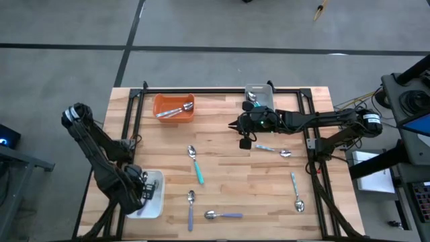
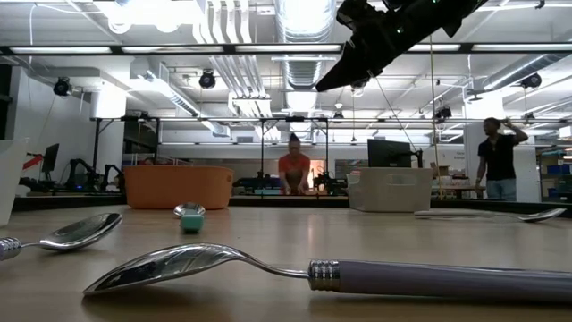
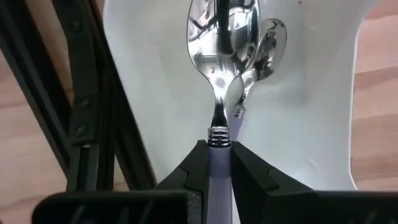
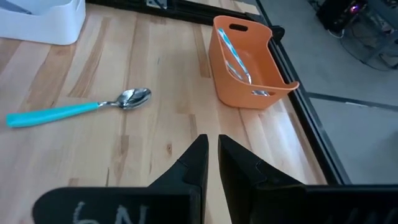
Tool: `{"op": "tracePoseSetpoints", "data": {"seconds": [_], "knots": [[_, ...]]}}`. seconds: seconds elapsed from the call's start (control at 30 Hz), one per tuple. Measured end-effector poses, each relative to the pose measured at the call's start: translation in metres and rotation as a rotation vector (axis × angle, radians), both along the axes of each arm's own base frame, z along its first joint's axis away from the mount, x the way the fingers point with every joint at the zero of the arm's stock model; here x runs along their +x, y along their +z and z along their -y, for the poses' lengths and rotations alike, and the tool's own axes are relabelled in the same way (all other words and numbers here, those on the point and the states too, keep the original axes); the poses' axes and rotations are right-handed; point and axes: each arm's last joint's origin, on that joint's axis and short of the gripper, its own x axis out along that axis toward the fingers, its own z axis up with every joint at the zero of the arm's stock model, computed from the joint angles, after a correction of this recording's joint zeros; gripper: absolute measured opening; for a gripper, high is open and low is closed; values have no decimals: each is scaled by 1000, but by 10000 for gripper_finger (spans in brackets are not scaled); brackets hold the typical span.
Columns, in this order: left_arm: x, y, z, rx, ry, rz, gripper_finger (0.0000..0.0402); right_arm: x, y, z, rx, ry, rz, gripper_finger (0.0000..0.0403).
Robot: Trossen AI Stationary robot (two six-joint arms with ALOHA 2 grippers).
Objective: Sort silverware by color (type)
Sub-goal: Put the top purple spoon into the white bin
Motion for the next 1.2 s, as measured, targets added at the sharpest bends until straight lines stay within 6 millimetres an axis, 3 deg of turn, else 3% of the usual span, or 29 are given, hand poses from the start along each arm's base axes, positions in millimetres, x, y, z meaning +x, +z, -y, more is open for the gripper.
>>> {"op": "tracePoseSetpoints", "data": {"seconds": [0.6, 0.97, 1.2], "knots": [[19, -39, 23, 80, -160, -37, 29, 0, 0, 0, 0, 0, -5, 28], [23, -47, 25, 120, -239, -39, 29, 0, 0, 0, 7, -4, -3, 28], [24, -50, 26, 122, -245, -52, 72, 0, 0, 0, 7, -4, -3, 28]]}}
